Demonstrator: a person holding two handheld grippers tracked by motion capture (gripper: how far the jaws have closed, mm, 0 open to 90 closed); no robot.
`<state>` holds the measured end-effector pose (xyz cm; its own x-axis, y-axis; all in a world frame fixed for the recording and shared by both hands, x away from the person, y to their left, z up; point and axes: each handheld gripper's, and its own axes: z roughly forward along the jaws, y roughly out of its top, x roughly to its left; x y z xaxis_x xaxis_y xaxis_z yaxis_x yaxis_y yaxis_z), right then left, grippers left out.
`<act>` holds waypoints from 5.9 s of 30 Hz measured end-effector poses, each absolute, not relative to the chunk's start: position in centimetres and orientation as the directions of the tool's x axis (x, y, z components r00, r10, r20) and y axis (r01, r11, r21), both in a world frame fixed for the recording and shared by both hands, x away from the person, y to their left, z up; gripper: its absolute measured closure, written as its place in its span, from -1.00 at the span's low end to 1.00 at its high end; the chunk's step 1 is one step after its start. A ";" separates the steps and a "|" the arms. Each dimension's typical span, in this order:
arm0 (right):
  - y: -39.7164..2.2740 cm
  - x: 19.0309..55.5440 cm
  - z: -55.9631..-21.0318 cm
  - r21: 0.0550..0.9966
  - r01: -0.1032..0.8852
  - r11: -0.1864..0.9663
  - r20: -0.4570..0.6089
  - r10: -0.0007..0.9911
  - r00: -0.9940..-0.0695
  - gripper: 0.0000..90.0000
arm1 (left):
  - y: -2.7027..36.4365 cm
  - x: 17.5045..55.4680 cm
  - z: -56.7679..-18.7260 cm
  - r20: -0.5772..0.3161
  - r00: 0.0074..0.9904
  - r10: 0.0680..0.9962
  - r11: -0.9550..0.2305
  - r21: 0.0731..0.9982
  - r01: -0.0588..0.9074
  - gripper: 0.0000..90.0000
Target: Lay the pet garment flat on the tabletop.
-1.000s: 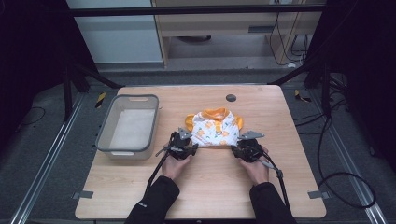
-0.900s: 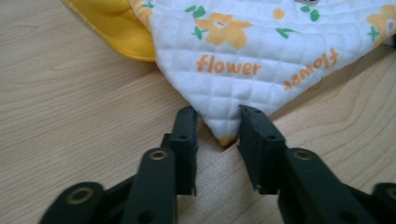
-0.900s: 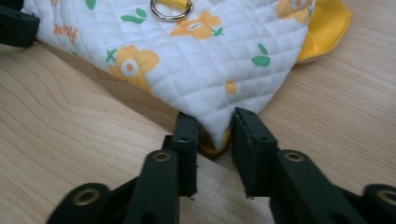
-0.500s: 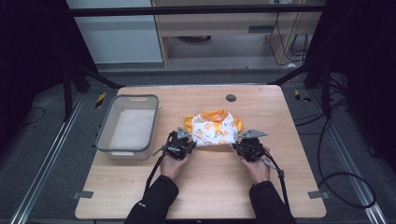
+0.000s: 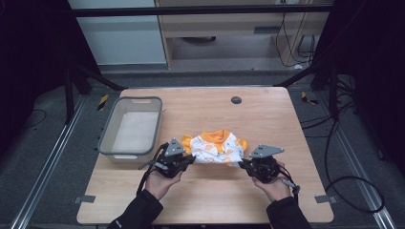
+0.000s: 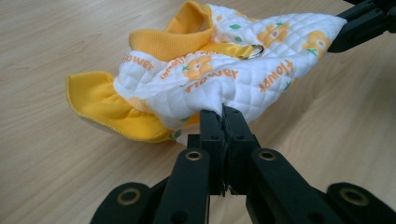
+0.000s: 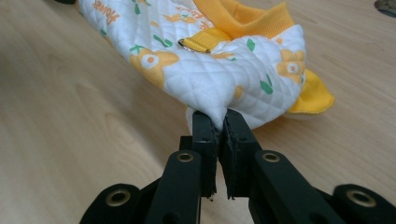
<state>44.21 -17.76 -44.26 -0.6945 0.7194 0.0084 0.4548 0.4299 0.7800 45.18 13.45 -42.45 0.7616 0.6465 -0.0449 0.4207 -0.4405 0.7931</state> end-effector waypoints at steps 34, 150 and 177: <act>-15.6 50.2 -46.0 0.768 0.517 0.378 -0.046 0.837 -0.545 0.68 | 12.1 50.0 -45.0 -0.063 0.622 0.780 -0.380 0.742 0.552 0.93; -20.9 42.1 -43.1 0.859 0.452 0.242 0.182 0.680 -0.710 0.91 | 17.5 42.6 -40.9 -0.270 0.723 0.636 -0.236 0.824 0.516 0.90; -19.3 42.2 -48.6 0.670 0.582 0.461 0.094 0.725 -0.682 0.70 | 14.9 40.9 -47.2 -0.165 0.728 0.666 -0.501 0.623 0.600 0.80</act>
<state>42.15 -19.29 -48.64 -0.6824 0.7249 0.0939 0.5820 0.4611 0.6698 40.91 14.92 -47.22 0.7278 0.6655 -0.1654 0.6001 -0.5014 0.6232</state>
